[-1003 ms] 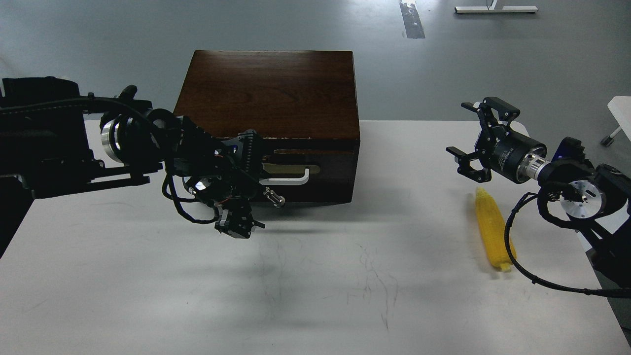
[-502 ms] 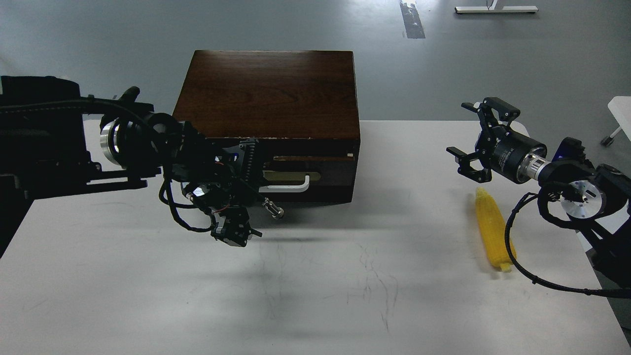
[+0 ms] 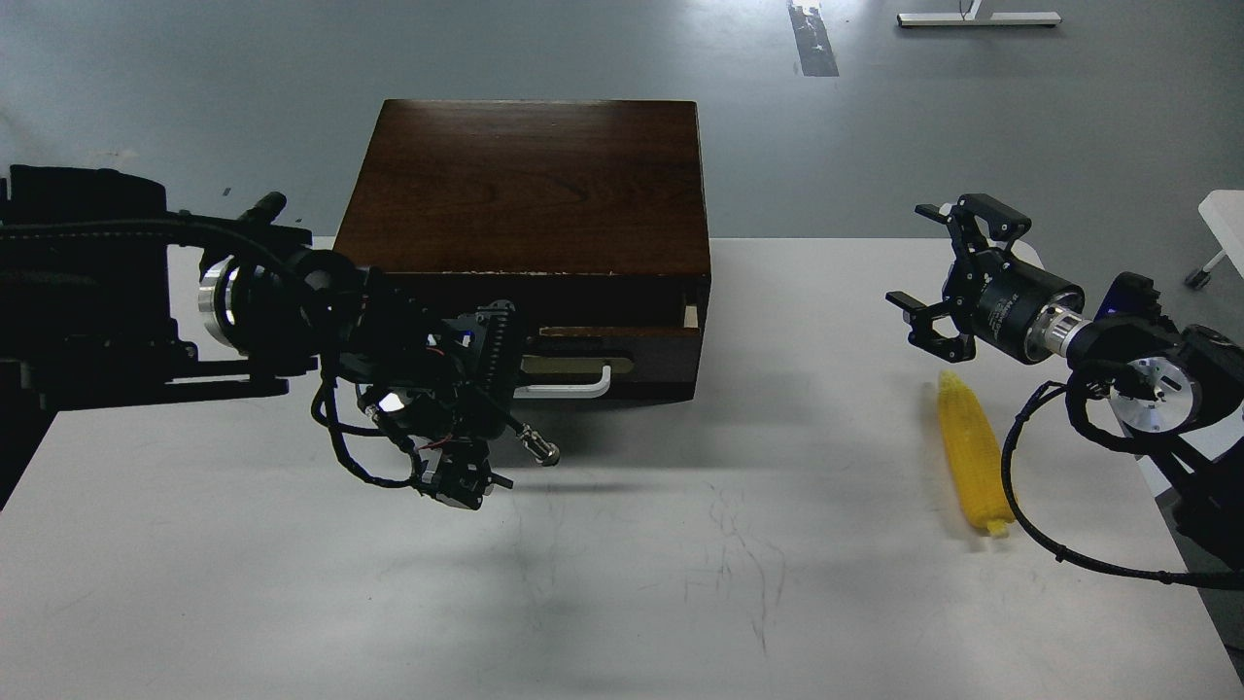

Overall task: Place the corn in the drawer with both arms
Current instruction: 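Pull the drawer toward the robot with the left gripper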

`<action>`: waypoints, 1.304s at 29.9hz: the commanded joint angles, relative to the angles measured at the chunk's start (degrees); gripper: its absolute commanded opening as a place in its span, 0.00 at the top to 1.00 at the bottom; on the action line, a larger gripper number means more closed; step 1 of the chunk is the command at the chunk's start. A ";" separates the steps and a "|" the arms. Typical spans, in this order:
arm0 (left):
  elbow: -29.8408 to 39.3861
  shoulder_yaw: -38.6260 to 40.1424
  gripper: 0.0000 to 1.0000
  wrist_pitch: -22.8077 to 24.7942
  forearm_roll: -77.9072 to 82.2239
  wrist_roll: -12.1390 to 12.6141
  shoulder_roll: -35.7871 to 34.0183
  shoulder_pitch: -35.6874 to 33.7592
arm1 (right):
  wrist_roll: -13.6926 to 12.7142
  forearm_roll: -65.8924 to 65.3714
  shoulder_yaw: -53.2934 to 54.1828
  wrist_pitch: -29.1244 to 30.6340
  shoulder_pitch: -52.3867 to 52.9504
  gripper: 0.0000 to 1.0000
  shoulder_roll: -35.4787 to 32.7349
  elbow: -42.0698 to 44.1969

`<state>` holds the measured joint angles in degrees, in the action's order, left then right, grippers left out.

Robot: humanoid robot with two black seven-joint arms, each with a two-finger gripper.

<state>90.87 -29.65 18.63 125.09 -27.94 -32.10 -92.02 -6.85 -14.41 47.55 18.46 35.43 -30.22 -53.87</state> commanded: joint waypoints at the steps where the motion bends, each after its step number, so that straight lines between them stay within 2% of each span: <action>1: 1.59 -0.24 0.02 0.00 -0.09 -0.06 -0.42 0.00 | 0.00 0.00 0.00 -0.01 -0.10 0.00 -0.10 0.16; 39: 10.03 -0.32 0.02 -0.53 -0.09 -0.06 -1.57 -2.29 | 0.09 0.00 -0.26 0.08 -0.28 0.00 -0.01 1.40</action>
<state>100.30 -29.90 17.74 124.83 -28.37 -32.94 -94.19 -6.76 -14.41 47.29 18.45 35.16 -30.24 -52.47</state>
